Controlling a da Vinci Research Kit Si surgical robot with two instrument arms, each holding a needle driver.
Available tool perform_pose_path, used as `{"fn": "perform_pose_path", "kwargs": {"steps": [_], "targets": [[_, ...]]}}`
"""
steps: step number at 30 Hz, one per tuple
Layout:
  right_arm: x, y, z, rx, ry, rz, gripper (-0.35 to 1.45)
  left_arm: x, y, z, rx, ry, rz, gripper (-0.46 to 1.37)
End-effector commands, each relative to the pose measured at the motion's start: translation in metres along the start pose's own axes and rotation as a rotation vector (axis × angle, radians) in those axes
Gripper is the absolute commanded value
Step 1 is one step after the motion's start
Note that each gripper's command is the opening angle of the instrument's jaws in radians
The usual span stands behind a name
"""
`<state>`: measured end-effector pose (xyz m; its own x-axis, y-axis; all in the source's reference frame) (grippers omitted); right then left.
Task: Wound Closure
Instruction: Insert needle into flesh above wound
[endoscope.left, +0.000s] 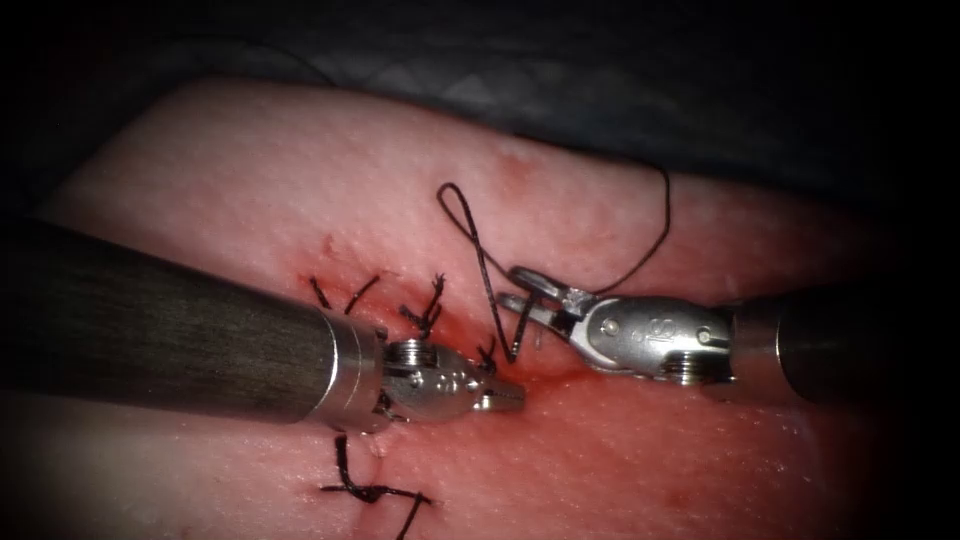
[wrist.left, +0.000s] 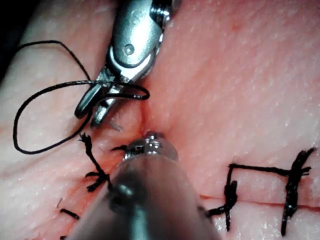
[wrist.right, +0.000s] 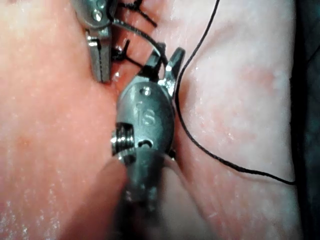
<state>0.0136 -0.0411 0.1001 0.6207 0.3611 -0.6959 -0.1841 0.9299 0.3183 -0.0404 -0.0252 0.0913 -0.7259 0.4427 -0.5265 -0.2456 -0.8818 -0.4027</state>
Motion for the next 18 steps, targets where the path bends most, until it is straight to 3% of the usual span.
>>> {"fn": "perform_pose_path", "kwargs": {"steps": [1,18], "targets": [[0.0,0.0,0.0,0.002,-0.004,0.006,-0.35,0.0,0.0,0.0,-0.007,0.0,-0.001,-0.35],[-0.0007,-0.0005,0.0011,0.087,-0.038,0.211,-0.35,0.0002,0.0001,-0.0002,-0.009,0.0,-0.008,-0.35]]}}
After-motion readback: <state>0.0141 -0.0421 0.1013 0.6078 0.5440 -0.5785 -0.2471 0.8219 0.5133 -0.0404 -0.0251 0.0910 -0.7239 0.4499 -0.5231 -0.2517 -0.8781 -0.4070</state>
